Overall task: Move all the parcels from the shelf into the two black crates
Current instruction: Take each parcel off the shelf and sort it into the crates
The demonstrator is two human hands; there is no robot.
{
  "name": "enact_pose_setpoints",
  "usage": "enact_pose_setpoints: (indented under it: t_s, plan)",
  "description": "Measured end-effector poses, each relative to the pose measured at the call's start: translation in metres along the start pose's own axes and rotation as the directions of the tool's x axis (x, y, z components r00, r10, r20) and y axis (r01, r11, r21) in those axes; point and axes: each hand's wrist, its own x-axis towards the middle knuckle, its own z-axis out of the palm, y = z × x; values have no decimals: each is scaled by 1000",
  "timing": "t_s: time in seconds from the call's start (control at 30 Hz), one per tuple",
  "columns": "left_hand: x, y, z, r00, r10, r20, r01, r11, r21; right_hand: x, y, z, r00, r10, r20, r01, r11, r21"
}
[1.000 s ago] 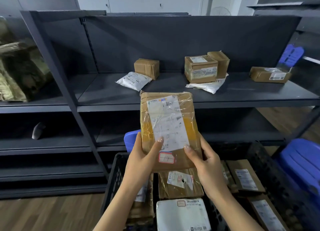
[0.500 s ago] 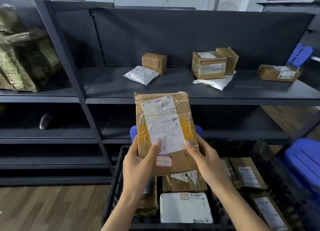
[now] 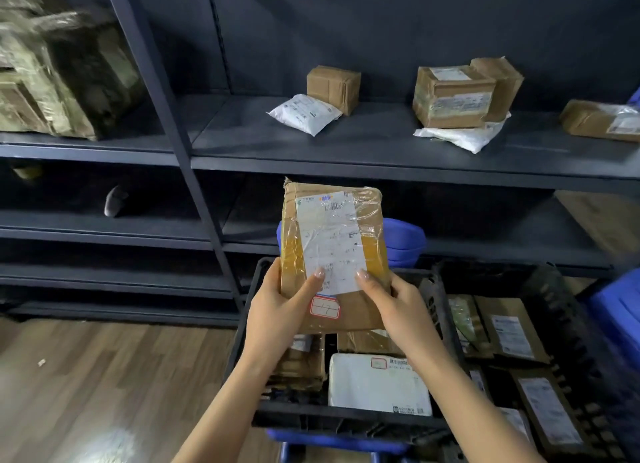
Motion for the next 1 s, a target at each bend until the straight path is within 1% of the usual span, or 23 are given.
enact_pose_setpoints:
  t_s: [0.1, 0.2, 0.33, 0.47, 0.53, 0.63, 0.7, 0.9, 1.0]
  plan:
    - [3, -9, -2, 999, -50, 13, 49, 995, 88, 3, 8, 5, 999, 48, 20, -48, 998, -27]
    - [10, -18, -2, 997, -76, 16, 71, 979, 190, 9, 18, 8, 996, 89, 9, -89, 996, -16]
    - [14, -31, -1, 983, -168, 70, 151, 969, 193, 14, 32, 7, 988, 156, 5, -155, 988, -7]
    - [8, -47, 2, 967, -245, 74, 226, 952, 209, 16, 52, 8, 971, 240, 18, -239, 969, -68]
    - [8, -58, 4, 959, -282, 39, 264, 933, 245, 18, 65, 11, 960, 279, 19, -276, 956, -98]
    - [10, -74, 3, 947, -317, -39, 316, 913, 259, 20, 82, 21, 939, 339, 48, -335, 939, -81]
    - [14, -87, 1, 937, -345, -58, 347, 896, 276, 23, 91, 29, 929, 366, 50, -361, 929, -88]
    - [38, -122, -13, 905, -426, -6, 401, 846, 352, 37, 122, 63, 889, 457, 29, -454, 888, -75]
    - [50, -137, -21, 892, -451, 20, 392, 797, 460, 42, 134, 80, 869, 493, 27, -491, 869, -60]
